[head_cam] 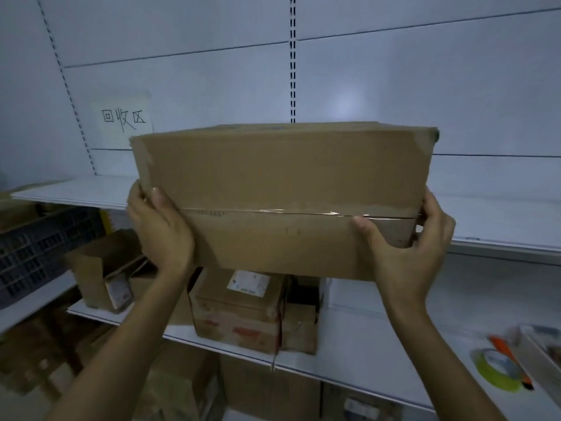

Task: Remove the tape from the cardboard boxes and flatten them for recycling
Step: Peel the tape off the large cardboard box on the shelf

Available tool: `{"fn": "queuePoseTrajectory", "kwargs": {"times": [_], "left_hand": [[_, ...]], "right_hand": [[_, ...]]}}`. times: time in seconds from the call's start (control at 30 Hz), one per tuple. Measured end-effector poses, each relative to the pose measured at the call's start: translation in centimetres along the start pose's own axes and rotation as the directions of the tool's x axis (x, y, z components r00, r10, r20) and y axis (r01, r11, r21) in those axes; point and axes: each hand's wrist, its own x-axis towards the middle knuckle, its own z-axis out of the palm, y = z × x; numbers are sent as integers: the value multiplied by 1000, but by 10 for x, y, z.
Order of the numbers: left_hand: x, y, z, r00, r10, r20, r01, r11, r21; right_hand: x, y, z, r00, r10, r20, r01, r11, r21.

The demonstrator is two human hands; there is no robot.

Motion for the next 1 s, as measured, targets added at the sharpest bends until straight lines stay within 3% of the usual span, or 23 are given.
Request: {"fn": "queuePoseTrajectory", "kwargs": {"times": [0.07, 0.17, 0.23, 0.37, 0.5, 0.57, 0.7, 0.87, 1.0], "left_hand": [[-17, 25, 33, 989, 18, 147, -27, 998, 54], [-67, 78, 81, 858, 283, 428, -309, 951, -10], [-82, 108, 96, 805, 361, 472, -396, 918, -27], [-76, 114, 92, 791, 369, 488, -410, 912, -26], [-89, 99, 75, 737, 494, 462, -514, 853, -91], [-88, 99, 72, 735, 530, 422, -544, 833, -100], [-66, 85, 63, 774, 518, 363, -521, 848, -98], [-55, 75, 54, 778, 541, 320, -527, 839, -137], [-60, 74, 55, 780, 550, 297, -529, 834, -156]], "right_hand": [[-6, 0, 2, 997, -72, 30, 73, 995, -65], [-15, -5, 20, 991, -122, 48, 127, 986, -105], [-18, -9, 29, 992, -113, 50, 119, 986, -119], [-32, -12, 30, 994, -60, 93, 70, 991, -112], [-60, -26, 44, 982, -145, 119, 162, 975, -149], [-65, -30, 49, 981, -136, 137, 144, 988, -50], [-46, -10, 41, 972, -24, 233, -48, 952, 302], [21, 33, 55, 901, 273, 338, -333, 933, 136], [60, 45, 77, 862, 233, 450, -325, 936, 138]]}}
